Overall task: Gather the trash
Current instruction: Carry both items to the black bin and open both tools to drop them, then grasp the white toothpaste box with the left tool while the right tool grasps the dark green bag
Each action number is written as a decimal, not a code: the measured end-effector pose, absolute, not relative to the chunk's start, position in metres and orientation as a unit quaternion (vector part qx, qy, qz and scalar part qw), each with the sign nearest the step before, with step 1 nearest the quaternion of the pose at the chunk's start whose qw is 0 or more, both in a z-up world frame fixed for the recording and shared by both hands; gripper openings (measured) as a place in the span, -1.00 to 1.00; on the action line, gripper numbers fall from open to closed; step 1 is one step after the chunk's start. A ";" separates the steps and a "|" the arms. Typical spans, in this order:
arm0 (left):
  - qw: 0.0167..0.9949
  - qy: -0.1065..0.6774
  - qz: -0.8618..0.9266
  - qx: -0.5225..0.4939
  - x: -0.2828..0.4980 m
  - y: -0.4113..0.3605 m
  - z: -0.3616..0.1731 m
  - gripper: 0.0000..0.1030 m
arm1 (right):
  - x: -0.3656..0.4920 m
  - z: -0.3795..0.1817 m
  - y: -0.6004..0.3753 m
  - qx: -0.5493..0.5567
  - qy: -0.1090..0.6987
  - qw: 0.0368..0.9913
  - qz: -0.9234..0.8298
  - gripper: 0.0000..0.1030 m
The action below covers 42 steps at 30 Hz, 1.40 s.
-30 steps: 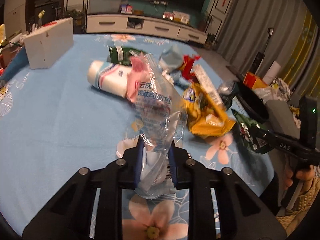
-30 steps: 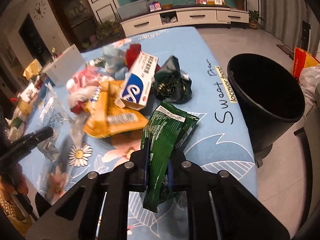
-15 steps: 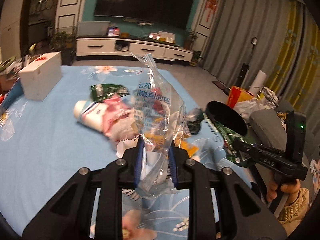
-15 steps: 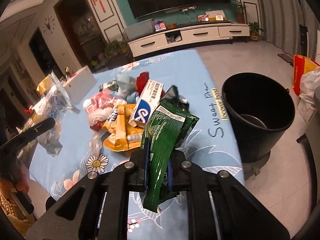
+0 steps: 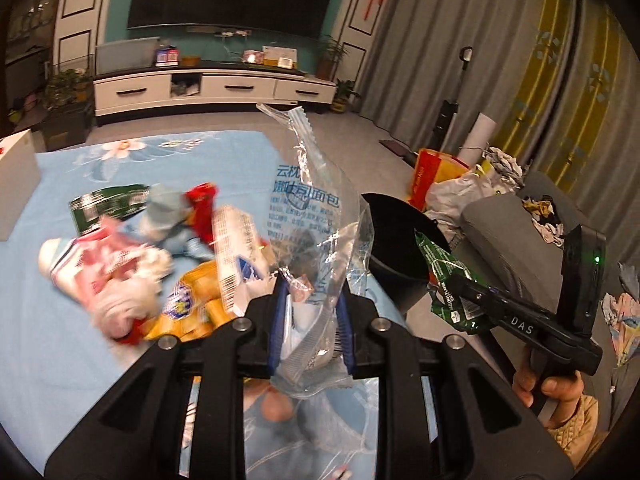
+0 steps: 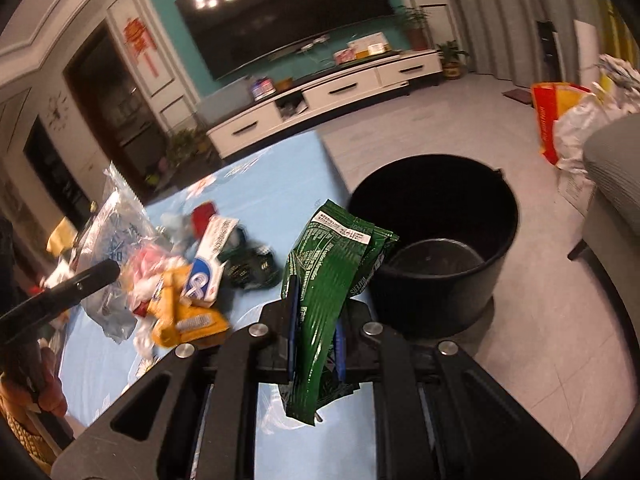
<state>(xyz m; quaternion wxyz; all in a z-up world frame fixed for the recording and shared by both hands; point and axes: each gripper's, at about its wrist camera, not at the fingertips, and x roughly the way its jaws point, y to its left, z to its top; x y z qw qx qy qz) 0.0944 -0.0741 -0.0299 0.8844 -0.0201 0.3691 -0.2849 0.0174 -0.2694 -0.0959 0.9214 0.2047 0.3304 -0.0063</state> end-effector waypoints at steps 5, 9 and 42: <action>0.872 0.376 -0.314 -0.015 0.111 -0.117 -0.031 -0.53 | 0.018 -0.097 -0.302 0.233 0.314 0.920 -0.032 -0.71; 0.861 0.379 -0.339 -0.007 0.128 -0.159 -0.029 -0.53 | 0.023 -0.098 -0.326 0.258 0.300 0.917 -0.042 -0.71; 0.855 0.407 -0.321 0.033 0.190 -0.253 -0.065 0.69 | 0.061 -0.129 -0.385 0.327 0.319 0.886 -0.078 0.10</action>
